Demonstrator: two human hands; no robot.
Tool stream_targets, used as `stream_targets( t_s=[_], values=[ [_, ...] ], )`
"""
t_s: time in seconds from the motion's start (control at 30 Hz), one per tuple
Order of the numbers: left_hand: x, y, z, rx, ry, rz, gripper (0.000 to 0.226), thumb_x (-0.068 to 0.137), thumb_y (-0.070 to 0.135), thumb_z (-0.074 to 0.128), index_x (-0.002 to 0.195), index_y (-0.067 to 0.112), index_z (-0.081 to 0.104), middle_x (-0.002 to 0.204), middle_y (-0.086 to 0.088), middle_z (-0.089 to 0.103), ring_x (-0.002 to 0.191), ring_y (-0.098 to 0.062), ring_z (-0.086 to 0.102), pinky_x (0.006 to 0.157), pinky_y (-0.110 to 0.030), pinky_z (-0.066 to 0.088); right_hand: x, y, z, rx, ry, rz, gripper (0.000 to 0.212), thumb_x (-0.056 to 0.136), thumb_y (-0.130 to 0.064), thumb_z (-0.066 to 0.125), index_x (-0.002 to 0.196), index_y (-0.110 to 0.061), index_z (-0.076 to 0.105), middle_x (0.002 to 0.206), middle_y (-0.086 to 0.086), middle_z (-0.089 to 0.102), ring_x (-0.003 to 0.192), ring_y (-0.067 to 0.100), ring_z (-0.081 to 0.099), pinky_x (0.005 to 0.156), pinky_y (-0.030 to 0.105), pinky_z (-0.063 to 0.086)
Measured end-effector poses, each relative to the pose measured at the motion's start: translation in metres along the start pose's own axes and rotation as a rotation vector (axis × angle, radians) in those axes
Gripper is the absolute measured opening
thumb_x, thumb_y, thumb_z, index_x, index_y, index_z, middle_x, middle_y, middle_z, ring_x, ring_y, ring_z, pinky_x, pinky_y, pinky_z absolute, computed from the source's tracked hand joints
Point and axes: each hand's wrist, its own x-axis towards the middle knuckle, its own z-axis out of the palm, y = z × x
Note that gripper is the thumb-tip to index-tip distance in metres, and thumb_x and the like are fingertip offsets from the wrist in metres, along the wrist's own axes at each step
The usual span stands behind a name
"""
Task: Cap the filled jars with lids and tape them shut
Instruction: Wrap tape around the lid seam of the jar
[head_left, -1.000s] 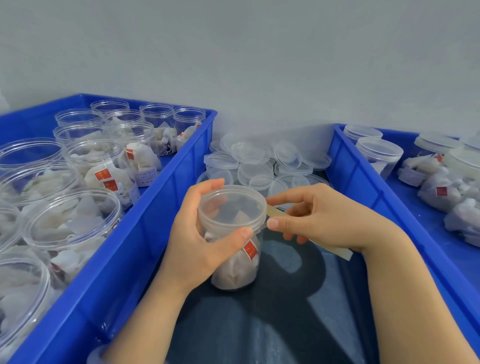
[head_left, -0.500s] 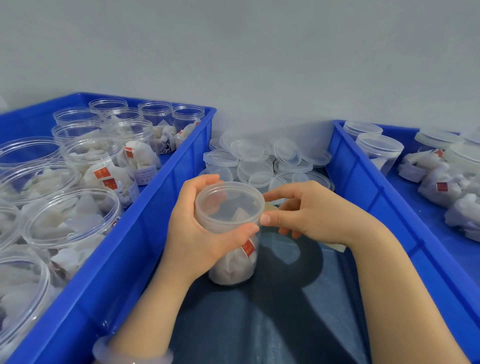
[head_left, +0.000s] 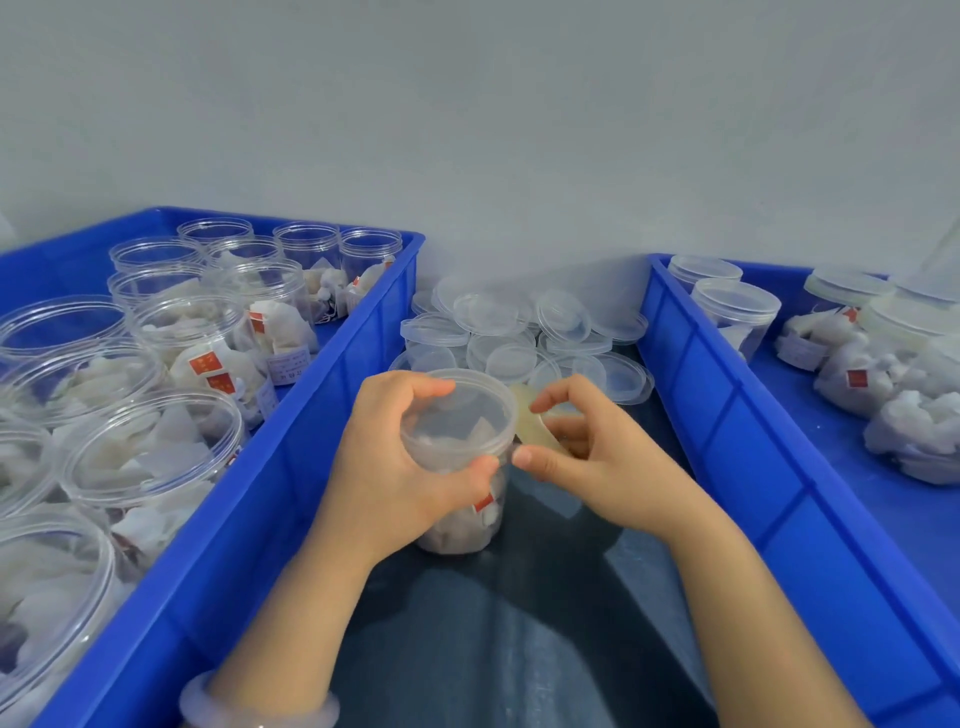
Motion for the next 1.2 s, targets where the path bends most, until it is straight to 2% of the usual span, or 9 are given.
stream_targets(
  t_s=[0.07,0.17,0.23,0.3,0.4,0.47,0.67,1.0,1.2],
  values=[
    [0.004,0.006,-0.005,0.103,-0.070,-0.005,0.057,0.058,0.030,0.086,0.103,0.029,0.050,0.114,0.010,0.047,0.102,0.016,0.043,0.080,0.000,0.034,-0.010,0.001,0.004,0.062,0.026,-0.052,0.029,0.067,-0.054,0.065,0.084,-0.037,0.048,0.075,0.029,0.047,0.065,0.035,0.046,0.062,0.040,0.040],
    [0.014,0.021,-0.006,0.407,-0.116,-0.001,0.065,0.052,0.063,0.071,0.099,0.026,0.047,0.110,0.012,0.044,0.107,-0.004,0.041,0.087,-0.023,0.037,-0.016,-0.002,0.011,0.069,0.068,-0.094,0.018,0.076,-0.044,0.062,0.083,-0.033,0.050,0.075,0.031,0.046,0.063,0.035,0.038,0.059,0.035,0.033],
    [0.021,0.032,-0.005,0.494,-0.147,-0.037,0.076,0.046,0.076,0.064,0.099,0.025,0.047,0.107,0.016,0.045,0.099,-0.005,0.042,0.077,-0.026,0.038,-0.016,-0.003,0.015,0.046,0.115,-0.098,0.012,0.083,-0.034,0.061,0.084,-0.033,0.050,0.076,0.029,0.050,0.062,0.031,0.038,0.057,0.034,0.034],
    [0.027,0.039,-0.006,0.474,-0.226,-0.082,0.073,0.047,0.072,0.062,0.105,0.030,0.046,0.107,0.018,0.051,0.091,-0.003,0.049,0.067,-0.023,0.038,-0.015,-0.003,0.017,0.029,0.166,-0.110,0.011,0.086,-0.030,0.061,0.086,-0.034,0.051,0.072,0.024,0.051,0.059,0.023,0.037,0.057,0.032,0.035],
    [0.034,0.043,-0.004,0.573,-0.368,-0.064,0.080,0.058,0.063,0.062,0.132,0.041,0.039,0.128,0.013,0.045,0.110,-0.011,0.048,0.076,-0.025,0.037,-0.015,-0.003,0.019,0.007,0.196,-0.134,0.009,0.088,-0.029,0.061,0.083,-0.033,0.055,0.060,-0.002,0.050,0.053,0.007,0.035,0.055,0.022,0.034],
    [0.036,0.046,0.002,0.671,-0.398,-0.066,0.072,0.065,0.059,0.060,0.132,0.044,0.041,0.125,0.009,0.042,0.108,-0.016,0.045,0.078,-0.028,0.035,-0.014,-0.004,0.021,-0.006,0.209,-0.133,0.016,0.090,-0.024,0.060,0.076,-0.032,0.056,0.051,-0.016,0.045,0.050,0.005,0.036,0.051,0.014,0.031],
    [0.036,0.051,0.017,0.725,-0.341,0.064,0.039,0.077,0.043,0.057,0.114,0.034,0.052,0.121,0.009,0.052,0.110,-0.018,0.047,0.098,-0.040,0.035,-0.016,-0.011,0.022,-0.120,0.248,-0.147,0.031,0.088,-0.010,0.056,0.074,-0.038,0.050,0.049,-0.017,0.045,0.048,0.005,0.039,0.049,0.012,0.034],
    [0.041,0.040,0.004,0.737,-0.520,0.128,0.054,0.091,0.052,0.049,0.141,0.037,0.036,0.147,0.007,0.034,0.136,-0.019,0.028,0.111,-0.043,0.026,-0.017,-0.013,0.024,-0.149,0.278,-0.206,0.018,0.091,-0.015,0.060,0.081,-0.028,0.054,0.055,-0.027,0.049,0.051,0.001,0.044,0.053,0.010,0.035],
    [0.035,0.041,0.010,0.750,-0.452,0.152,0.047,0.088,0.041,0.040,0.134,0.032,0.041,0.137,0.005,0.040,0.127,-0.019,0.035,0.105,-0.042,0.028,-0.018,-0.015,0.026,-0.207,0.269,-0.197,0.017,0.092,-0.015,0.056,0.084,-0.030,0.053,0.067,-0.030,0.052,0.060,-0.004,0.048,0.057,0.009,0.035]
  ],
)
